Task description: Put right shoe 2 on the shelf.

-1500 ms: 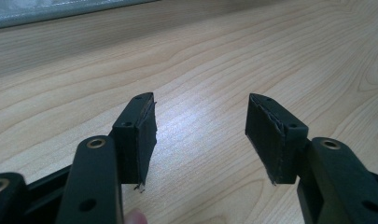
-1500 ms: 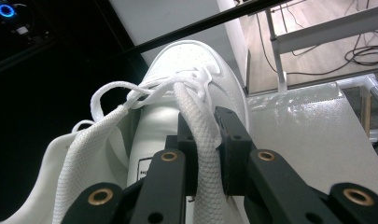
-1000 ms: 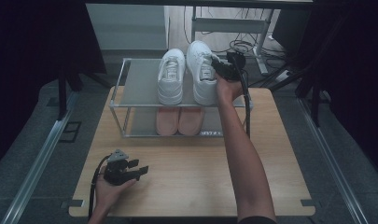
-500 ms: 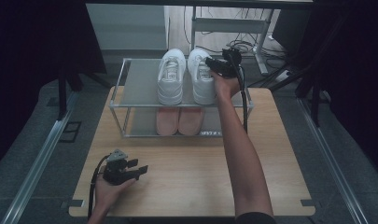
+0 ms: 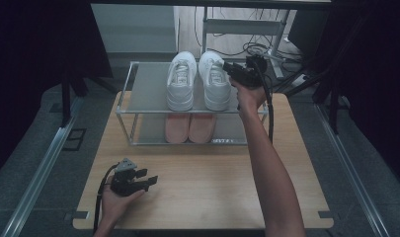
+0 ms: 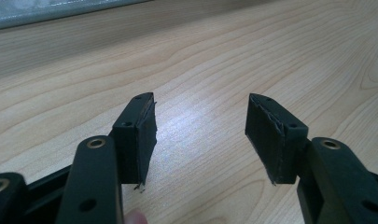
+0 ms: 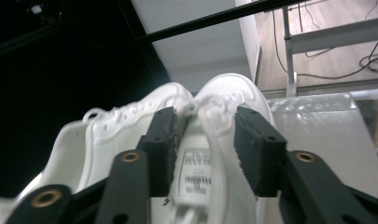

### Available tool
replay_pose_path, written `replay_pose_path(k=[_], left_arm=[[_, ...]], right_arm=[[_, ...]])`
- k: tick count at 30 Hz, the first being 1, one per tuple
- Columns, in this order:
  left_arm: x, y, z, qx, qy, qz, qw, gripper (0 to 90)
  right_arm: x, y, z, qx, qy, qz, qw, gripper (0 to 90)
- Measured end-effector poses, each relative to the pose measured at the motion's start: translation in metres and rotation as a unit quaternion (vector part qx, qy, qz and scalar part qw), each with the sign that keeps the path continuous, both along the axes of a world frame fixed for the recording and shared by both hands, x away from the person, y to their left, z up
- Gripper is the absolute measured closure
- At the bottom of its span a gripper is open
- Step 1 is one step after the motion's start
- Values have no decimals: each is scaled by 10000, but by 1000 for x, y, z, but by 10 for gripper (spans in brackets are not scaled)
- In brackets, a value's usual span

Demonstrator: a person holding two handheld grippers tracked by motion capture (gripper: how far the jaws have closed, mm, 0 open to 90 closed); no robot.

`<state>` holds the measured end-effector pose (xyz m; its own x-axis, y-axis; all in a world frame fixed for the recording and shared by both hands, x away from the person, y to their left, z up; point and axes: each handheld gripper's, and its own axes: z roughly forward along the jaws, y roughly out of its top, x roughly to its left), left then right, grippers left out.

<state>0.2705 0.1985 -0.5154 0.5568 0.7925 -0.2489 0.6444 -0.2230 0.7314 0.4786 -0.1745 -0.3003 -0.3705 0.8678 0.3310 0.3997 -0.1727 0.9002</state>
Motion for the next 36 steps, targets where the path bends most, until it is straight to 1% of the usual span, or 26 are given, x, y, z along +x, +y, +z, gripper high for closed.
replay_pose_path(k=[2,3,4,5,7,9,10,12,13,14,15,16,17,18,19,20,24,25,26,36], left_arm=[[-1,0,1,-2,-23,6,10000,433],[-1,0,1,-2,-23,6,10000,433],[-1,-1,2,-12,-41,16,10000,433],[-1,-1,2,7,-44,8,10000,433],[-2,-2,2,10,-41,-8,10000,433],[-2,-3,2,25,-45,-16,10000,433],[-2,-3,2,36,-46,-16,10000,433],[-2,-3,3,37,-52,-17,10000,433],[-2,-3,3,37,-52,-17,10000,433],[-3,-3,3,37,-53,-12,10000,433],[-3,-3,3,37,-53,-12,10000,434],[-2,-3,3,47,-49,-16,10000,434],[-2,-3,3,59,-49,-19,10000,434],[-2,-4,2,64,-38,-24,10000,433],[-2,-4,2,64,-38,-24,10000,433],[-2,-5,2,78,-34,-33,10000,434],[-3,-5,2,76,-15,-22,10000,433],[-3,-5,2,79,-16,-23,10000,433],[-3,-5,2,66,-17,-16,10000,433],[-3,-5,0,68,11,-24,10000,433]], right_arm=[[-9,-5,-1,-8,-44,57,10000,652],[-9,-5,-1,-8,-44,57,10000,652],[-13,-7,-2,-14,-82,76,9999,673],[-21,-12,-3,-85,-103,128,9998,703],[-28,-16,-5,-122,-118,169,9997,735],[-31,-19,-6,-140,-113,178,9997,750],[-36,-23,-10,-173,-85,199,9996,784],[-40,-28,-15,-209,-50,210,9995,813],[-40,-28,-15,-209,-50,210,9995,813],[-43,-32,-20,-211,-9,240,9995,837],[-43,-32,-20,-211,-9,240,9995,837],[-45,-35,-25,-226,38,274,9994,855],[-45,-35,-25,-226,38,274,9994,855],[-46,-37,-31,-258,87,306,9992,866],[-46,-37,-31,-258,87,306,9992,866],[-46,-39,-36,-275,141,337,9990,874],[-46,-38,-46,-281,237,401,9985,876],[-46,-38,-46,-281,237,401,9985,876],[-46,-37,-51,-283,280,428,9983,877],[-46,-32,-63,-306,372,482,9977,876]])
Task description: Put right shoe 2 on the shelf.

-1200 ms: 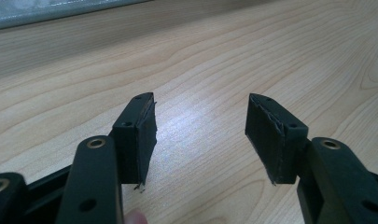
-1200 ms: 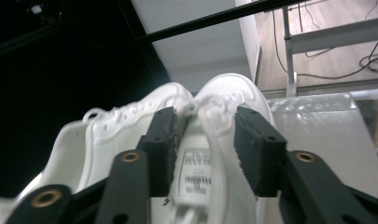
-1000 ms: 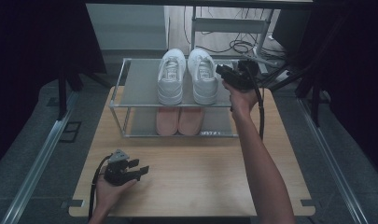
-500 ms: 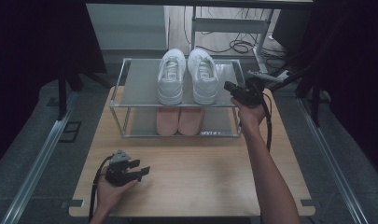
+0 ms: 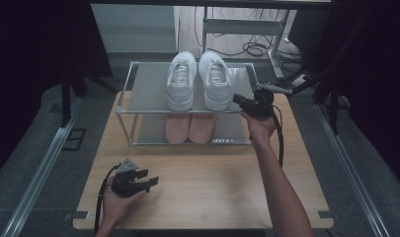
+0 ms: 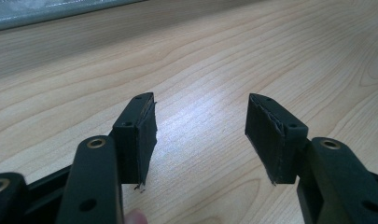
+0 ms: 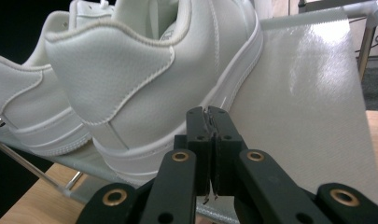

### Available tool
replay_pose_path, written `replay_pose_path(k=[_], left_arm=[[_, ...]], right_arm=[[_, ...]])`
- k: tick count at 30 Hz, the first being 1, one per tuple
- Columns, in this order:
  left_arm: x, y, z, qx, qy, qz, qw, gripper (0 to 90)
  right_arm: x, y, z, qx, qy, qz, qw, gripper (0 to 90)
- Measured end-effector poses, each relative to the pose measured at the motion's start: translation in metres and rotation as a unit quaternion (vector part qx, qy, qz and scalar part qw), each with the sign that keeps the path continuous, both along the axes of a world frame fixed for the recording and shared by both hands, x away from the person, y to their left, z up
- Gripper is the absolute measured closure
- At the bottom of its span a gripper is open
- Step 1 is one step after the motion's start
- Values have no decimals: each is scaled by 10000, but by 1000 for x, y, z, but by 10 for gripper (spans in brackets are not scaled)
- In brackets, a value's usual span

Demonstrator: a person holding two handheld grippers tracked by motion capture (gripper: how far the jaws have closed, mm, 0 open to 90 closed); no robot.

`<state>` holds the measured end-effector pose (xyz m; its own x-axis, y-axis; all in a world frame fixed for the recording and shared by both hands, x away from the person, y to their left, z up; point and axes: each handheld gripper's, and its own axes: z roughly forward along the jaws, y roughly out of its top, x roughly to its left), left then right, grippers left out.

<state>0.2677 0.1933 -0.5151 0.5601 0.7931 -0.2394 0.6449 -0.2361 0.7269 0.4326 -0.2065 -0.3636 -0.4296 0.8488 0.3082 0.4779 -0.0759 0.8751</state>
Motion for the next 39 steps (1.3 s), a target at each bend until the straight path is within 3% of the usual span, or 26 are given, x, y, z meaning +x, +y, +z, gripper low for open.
replay_pose_path(k=[8,23,28,31,39], left_arm=[[0,-1,0,6,-1,-6,10000,433],[0,-1,0,3,-9,-5,10000,433],[-1,0,0,-3,-7,-3,10000,433],[-1,0,1,-1,-17,-3,10000,433],[0,-1,0,24,-1,-28,10000,433]], right_arm=[[-1,6,-8,-4,64,92,9999,879],[-3,13,-8,44,20,107,9999,896],[-5,26,-6,87,-19,286,9996,897],[-6,30,-5,20,-53,251,9997,896],[-5,36,-7,203,16,352,9992,896]])
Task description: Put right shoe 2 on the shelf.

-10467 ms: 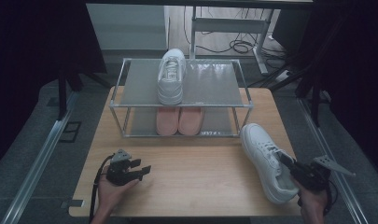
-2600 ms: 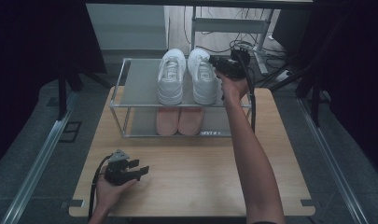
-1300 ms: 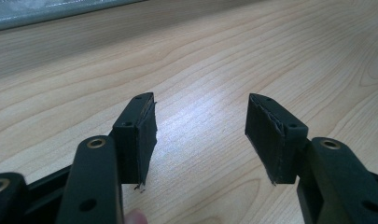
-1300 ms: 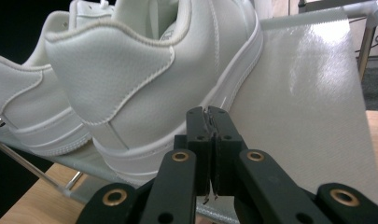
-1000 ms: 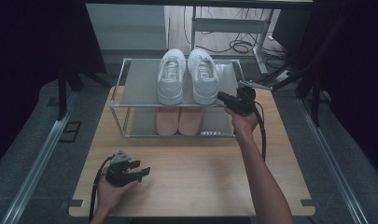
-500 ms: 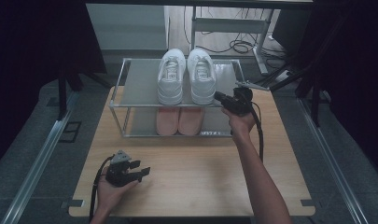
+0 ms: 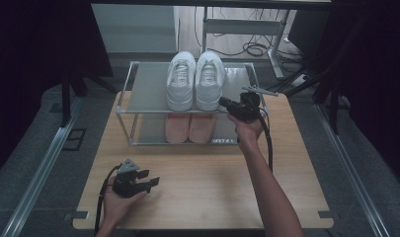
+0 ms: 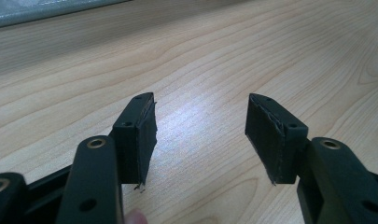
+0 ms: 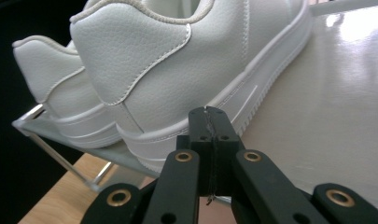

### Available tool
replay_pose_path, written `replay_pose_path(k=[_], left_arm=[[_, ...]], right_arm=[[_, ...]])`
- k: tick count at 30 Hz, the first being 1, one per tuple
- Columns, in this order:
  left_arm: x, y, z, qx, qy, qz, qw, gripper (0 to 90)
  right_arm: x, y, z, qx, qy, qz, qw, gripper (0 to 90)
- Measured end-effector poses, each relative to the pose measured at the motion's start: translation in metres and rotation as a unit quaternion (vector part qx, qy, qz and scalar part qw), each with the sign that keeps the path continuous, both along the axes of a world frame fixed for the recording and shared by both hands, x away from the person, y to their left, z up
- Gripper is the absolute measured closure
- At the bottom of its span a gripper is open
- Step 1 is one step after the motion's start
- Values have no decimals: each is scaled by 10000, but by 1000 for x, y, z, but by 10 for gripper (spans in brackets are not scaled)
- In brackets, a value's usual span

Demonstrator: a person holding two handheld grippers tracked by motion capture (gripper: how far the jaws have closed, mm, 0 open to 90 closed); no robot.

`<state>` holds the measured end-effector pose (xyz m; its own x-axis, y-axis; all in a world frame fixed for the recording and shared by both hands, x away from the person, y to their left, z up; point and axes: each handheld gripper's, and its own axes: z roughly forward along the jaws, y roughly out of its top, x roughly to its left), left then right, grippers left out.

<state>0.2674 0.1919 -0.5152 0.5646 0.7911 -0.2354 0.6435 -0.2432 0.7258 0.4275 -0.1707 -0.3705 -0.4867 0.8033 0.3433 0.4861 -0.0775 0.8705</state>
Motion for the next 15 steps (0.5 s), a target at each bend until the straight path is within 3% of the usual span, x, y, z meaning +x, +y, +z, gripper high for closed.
replay_pose_path(k=[6,15], left_arm=[[0,2,0,-24,-11,29,10000,434],[0,3,1,-55,-20,28,10000,433]], right_arm=[[0,10,-2,19,-17,49,10000,896],[0,9,-2,8,-43,63,10000,892]])
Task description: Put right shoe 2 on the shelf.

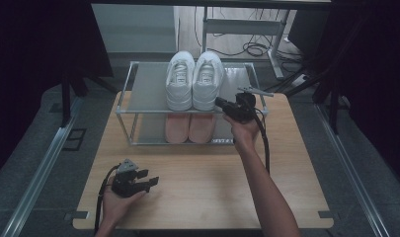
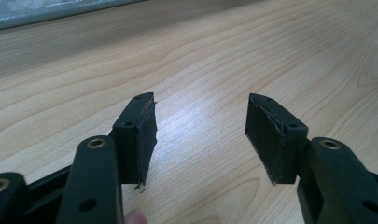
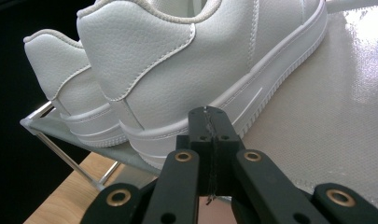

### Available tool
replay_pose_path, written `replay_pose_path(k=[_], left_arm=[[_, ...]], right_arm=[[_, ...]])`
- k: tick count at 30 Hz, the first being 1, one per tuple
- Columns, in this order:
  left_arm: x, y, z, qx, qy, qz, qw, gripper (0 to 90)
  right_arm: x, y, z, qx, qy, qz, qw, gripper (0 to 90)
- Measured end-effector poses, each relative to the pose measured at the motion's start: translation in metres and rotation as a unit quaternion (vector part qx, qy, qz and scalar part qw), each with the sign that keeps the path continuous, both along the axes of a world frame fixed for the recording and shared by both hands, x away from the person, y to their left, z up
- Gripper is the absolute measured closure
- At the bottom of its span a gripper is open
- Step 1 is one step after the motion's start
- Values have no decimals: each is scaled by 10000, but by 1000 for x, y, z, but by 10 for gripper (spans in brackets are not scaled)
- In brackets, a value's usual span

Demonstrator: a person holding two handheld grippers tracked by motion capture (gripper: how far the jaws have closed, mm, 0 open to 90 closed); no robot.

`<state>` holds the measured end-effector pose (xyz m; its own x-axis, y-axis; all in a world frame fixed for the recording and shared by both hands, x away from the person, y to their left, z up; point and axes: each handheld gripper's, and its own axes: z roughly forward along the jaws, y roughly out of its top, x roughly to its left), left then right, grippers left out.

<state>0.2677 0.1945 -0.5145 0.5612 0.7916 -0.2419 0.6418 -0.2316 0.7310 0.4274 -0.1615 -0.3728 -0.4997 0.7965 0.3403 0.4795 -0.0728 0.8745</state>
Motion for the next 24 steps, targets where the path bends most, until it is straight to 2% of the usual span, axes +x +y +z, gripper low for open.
replay_pose_path(k=[6,13,24], left_arm=[[1,2,0,-43,27,17,10000,433],[3,6,3,-68,3,99,9999,433],[-2,8,4,-73,-34,123,9999,433]], right_arm=[[0,-4,-2,39,-29,7,10000,827],[-4,-15,-2,146,-148,-7,9998,699],[-15,-30,-3,311,-288,29,9991,636]])
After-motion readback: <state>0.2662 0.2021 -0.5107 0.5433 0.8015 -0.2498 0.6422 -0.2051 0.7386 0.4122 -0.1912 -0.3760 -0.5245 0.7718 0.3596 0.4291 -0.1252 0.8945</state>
